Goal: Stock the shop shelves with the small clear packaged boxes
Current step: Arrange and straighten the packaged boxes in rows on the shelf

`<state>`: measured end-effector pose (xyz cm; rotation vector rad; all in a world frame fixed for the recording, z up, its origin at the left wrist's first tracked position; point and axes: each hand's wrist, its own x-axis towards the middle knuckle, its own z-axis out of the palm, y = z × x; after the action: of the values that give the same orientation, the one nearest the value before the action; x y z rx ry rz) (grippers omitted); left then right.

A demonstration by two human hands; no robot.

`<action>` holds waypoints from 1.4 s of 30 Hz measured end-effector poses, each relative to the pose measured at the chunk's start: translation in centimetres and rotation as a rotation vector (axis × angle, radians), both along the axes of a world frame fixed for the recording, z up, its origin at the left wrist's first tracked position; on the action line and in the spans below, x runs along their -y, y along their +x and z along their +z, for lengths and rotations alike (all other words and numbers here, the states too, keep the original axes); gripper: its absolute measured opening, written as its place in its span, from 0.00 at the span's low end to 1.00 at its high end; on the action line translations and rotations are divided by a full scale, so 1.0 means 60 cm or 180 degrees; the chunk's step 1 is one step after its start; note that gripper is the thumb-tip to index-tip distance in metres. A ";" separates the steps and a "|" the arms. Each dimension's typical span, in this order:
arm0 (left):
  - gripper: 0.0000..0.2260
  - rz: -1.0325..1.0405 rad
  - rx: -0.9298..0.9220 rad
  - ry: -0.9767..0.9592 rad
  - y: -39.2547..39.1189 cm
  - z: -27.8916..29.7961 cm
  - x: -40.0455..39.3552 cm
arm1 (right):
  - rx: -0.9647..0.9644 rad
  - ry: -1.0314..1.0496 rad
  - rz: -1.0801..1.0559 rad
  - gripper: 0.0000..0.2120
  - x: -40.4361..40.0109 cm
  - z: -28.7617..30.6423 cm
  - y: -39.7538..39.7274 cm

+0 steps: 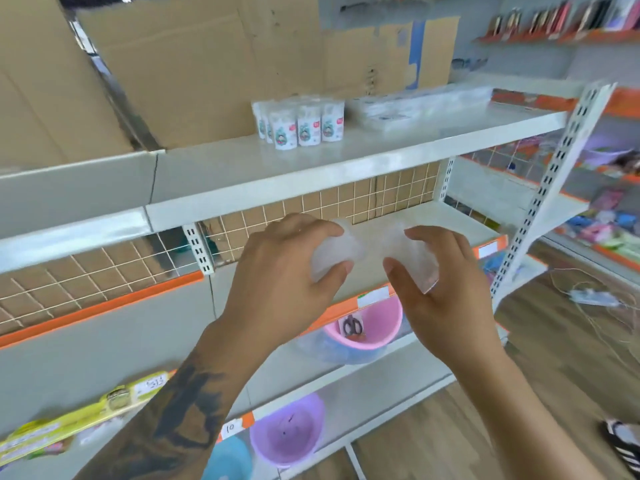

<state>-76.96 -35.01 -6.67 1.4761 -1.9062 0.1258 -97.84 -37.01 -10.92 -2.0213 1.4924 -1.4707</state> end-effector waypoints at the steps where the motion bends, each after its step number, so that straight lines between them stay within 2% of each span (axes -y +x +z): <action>1: 0.16 -0.0030 0.0029 -0.0003 -0.011 0.003 0.021 | 0.0013 -0.0020 -0.0046 0.17 0.017 0.001 -0.017; 12: 0.20 -0.0015 -0.0016 -0.0260 -0.107 0.091 0.286 | -0.0318 -0.0328 -0.0191 0.18 0.291 0.106 -0.128; 21: 0.19 -0.0042 0.0010 0.0332 -0.144 0.130 0.438 | -0.0528 -0.0038 0.0042 0.19 0.506 0.168 -0.164; 32: 0.22 0.0261 -0.0291 0.1109 -0.222 0.124 0.538 | -0.0802 0.0372 0.0829 0.20 0.697 0.193 -0.252; 37: 0.23 0.0467 -0.0346 0.1515 -0.254 0.123 0.552 | -0.0639 0.0531 0.1389 0.17 0.763 0.196 -0.311; 40: 0.28 0.0567 -0.0490 0.1450 -0.284 0.127 0.549 | -0.0382 0.0760 0.1678 0.13 0.793 0.205 -0.331; 42: 0.28 0.0659 -0.0508 0.1114 -0.312 0.131 0.550 | -0.0091 0.1016 0.2016 0.11 0.802 0.215 -0.335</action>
<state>-95.65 -68.01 1.16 1.8548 -1.7029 -0.2369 -117.92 -85.15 1.99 -2.0423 0.8844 -0.8895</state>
